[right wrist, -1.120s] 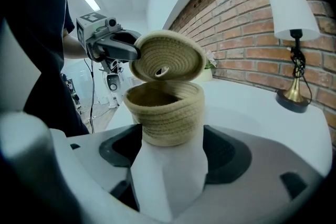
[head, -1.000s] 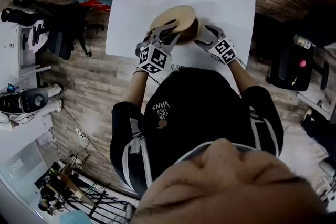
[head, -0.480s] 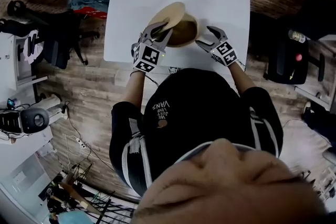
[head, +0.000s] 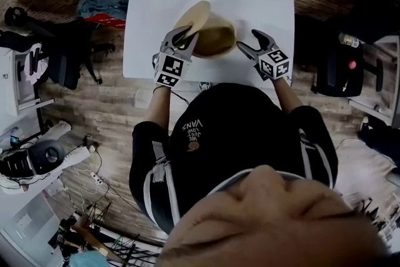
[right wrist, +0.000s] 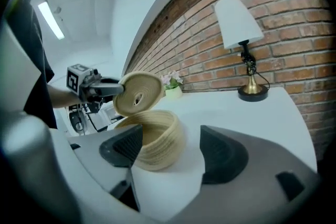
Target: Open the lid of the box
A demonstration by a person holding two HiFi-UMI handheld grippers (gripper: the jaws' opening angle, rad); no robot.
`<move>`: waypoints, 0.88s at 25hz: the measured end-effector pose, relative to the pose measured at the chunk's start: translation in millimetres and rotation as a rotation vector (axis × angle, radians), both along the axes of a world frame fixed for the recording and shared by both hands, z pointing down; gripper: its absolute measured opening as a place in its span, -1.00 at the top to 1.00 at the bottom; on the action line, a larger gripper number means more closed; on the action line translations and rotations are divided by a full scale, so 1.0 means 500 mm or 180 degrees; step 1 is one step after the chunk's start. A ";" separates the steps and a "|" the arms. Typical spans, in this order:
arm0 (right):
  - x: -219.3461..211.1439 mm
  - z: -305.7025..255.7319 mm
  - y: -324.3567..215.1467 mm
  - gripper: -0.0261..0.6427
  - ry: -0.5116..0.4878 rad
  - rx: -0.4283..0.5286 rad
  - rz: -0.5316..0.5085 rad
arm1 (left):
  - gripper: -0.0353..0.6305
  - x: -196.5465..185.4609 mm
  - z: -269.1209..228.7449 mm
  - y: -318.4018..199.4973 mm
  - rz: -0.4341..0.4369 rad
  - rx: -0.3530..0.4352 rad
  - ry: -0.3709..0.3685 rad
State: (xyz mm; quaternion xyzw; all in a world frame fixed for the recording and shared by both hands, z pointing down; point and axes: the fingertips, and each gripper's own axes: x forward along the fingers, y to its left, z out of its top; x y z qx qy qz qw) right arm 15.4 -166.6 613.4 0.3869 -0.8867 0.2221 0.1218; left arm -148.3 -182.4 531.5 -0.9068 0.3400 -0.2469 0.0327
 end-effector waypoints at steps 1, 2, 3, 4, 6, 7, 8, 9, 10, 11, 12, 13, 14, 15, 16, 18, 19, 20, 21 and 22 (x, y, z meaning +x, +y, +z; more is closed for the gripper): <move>0.003 -0.014 -0.006 -0.08 -0.0046 0.0022 0.0054 | 0.63 -0.007 0.001 -0.002 -0.0024 0.0008 0.0016; 0.006 -0.026 -0.011 -0.08 -0.0075 0.0052 0.0094 | 0.63 -0.014 0.002 -0.004 -0.0053 0.0014 0.0032; 0.007 -0.037 -0.016 -0.08 -0.0097 0.0087 0.0127 | 0.63 -0.020 0.001 -0.006 -0.0085 0.0015 0.0047; 0.008 -0.047 -0.020 -0.08 -0.0114 0.0121 0.0156 | 0.63 -0.025 -0.003 -0.007 -0.0120 0.0014 0.0055; 0.009 -0.064 -0.026 -0.08 -0.0131 0.0182 0.0205 | 0.63 -0.036 -0.013 -0.010 -0.0200 0.0009 0.0069; 0.009 -0.072 -0.029 -0.08 -0.0137 0.0211 0.0219 | 0.63 -0.042 -0.015 -0.011 -0.0240 0.0010 0.0085; 0.007 -0.079 -0.031 -0.08 -0.0141 0.0239 0.0223 | 0.63 -0.049 -0.016 -0.012 -0.0280 0.0011 0.0107; 0.004 -0.086 -0.033 -0.08 -0.0143 0.0267 0.0220 | 0.63 -0.056 -0.016 -0.013 -0.0322 0.0010 0.0131; 0.000 -0.094 -0.034 -0.08 -0.0143 0.0299 0.0212 | 0.63 -0.063 -0.015 -0.014 -0.0365 0.0006 0.0158; -0.004 -0.101 -0.035 -0.08 -0.0141 0.0331 0.0204 | 0.63 -0.072 -0.015 -0.014 -0.0411 0.0002 0.0185; -0.010 -0.108 -0.037 -0.08 -0.0140 0.0362 0.0196 | 0.63 -0.081 -0.015 -0.014 -0.0458 -0.0001 0.0210; -0.016 -0.115 -0.039 -0.08 -0.0143 0.0390 0.0192 | 0.63 -0.091 -0.014 -0.014 -0.0507 -0.0005 0.0234; -0.022 -0.122 -0.041 -0.08 -0.0153 0.0418 0.0189 | 0.63 -0.101 -0.013 -0.013 -0.0558 -0.0012 0.0262; -0.028 -0.130 -0.043 -0.08 -0.0167 0.0445 0.0187 | 0.63 -0.110 -0.012 -0.012 -0.0611 -0.0021 0.0296; -0.033 -0.139 -0.046 -0.08 -0.0181 0.0470 0.0183 | 0.63 -0.119 -0.011 -0.011 -0.0662 -0.0033 0.0333; -0.045 -0.153 -0.053 -0.07 -0.0202 0.0514 0.0165 | 0.63 -0.136 -0.008 -0.008 -0.0762 -0.0056 0.0402; -0.051 -0.159 -0.055 -0.07 -0.0210 0.0533 0.0155 | 0.63 -0.144 -0.007 -0.006 -0.0810 -0.0068 0.0433; -0.056 -0.163 -0.057 -0.07 -0.0219 0.0550 0.0143 | 0.63 -0.152 -0.004 -0.003 -0.0858 -0.0081 0.0466; -0.062 -0.166 -0.058 -0.07 -0.0230 0.0563 0.0129 | 0.63 -0.160 -0.002 0.001 -0.0904 -0.0094 0.0503; -0.069 -0.170 -0.058 -0.06 -0.0241 0.0574 0.0114 | 0.63 -0.168 0.001 0.004 -0.0949 -0.0108 0.0544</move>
